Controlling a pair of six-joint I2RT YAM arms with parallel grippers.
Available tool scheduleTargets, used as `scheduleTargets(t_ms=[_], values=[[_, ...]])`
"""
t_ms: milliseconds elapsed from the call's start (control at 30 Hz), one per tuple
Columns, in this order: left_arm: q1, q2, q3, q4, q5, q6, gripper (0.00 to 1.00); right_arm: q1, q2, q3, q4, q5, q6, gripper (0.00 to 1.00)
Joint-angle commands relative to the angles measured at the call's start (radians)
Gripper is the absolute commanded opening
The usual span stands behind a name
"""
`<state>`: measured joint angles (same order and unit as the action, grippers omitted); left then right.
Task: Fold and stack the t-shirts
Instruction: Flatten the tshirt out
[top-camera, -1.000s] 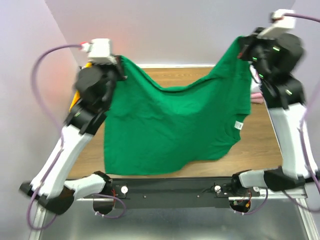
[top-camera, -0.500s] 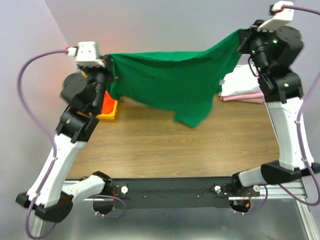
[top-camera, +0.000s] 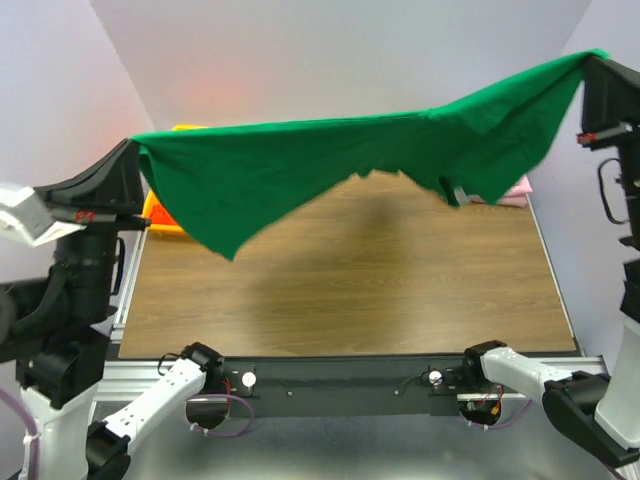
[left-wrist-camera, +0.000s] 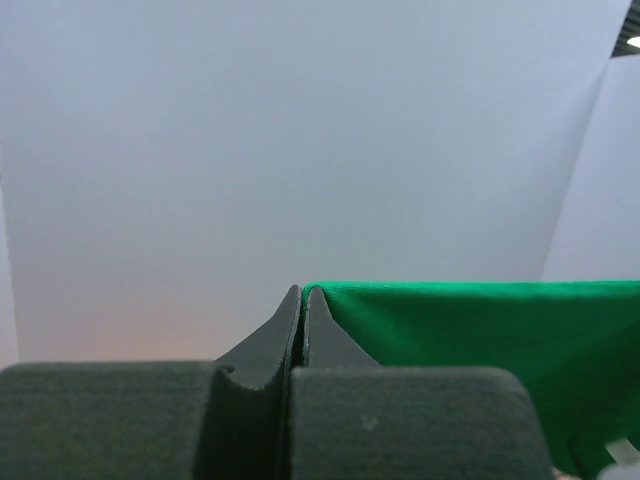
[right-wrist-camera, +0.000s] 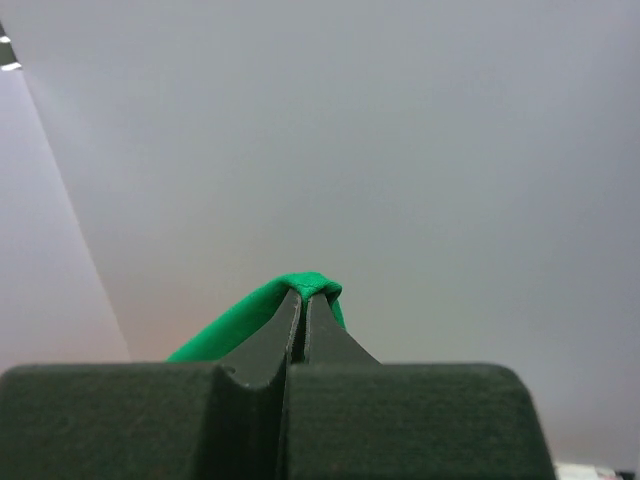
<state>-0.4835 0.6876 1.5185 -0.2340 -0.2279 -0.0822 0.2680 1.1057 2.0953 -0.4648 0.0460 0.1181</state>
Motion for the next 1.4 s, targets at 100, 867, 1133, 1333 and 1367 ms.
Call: scheduleTargets(t_ms=[100, 867, 1133, 1333, 1367], values=[[0.006, -0.025, 0.023, -0.021, 0.120, -0.039, 0.00, -0.004, 0.031, 0.045, 0.018, -0.037, -0.024, 0.00], [0.197, 0.922, -0.170, 0.298, 0.119, -0.116, 0.74, -0.059, 0.876, -0.198, 0.215, 0.059, -0.009, 1.00], [0.100, 0.801, -0.368, 0.317, 0.180, -0.200, 0.76, -0.058, 0.683, -0.535, 0.216, -0.070, 0.075, 1.00], [0.045, 0.805, -0.547, 0.334, 0.223, -0.283, 0.76, -0.058, 0.551, -0.819, 0.225, -0.165, 0.167, 1.00], [0.033, 0.811, -0.575, 0.335, 0.223, -0.295, 0.76, -0.058, 0.533, -0.875, 0.227, -0.176, 0.175, 1.00]])
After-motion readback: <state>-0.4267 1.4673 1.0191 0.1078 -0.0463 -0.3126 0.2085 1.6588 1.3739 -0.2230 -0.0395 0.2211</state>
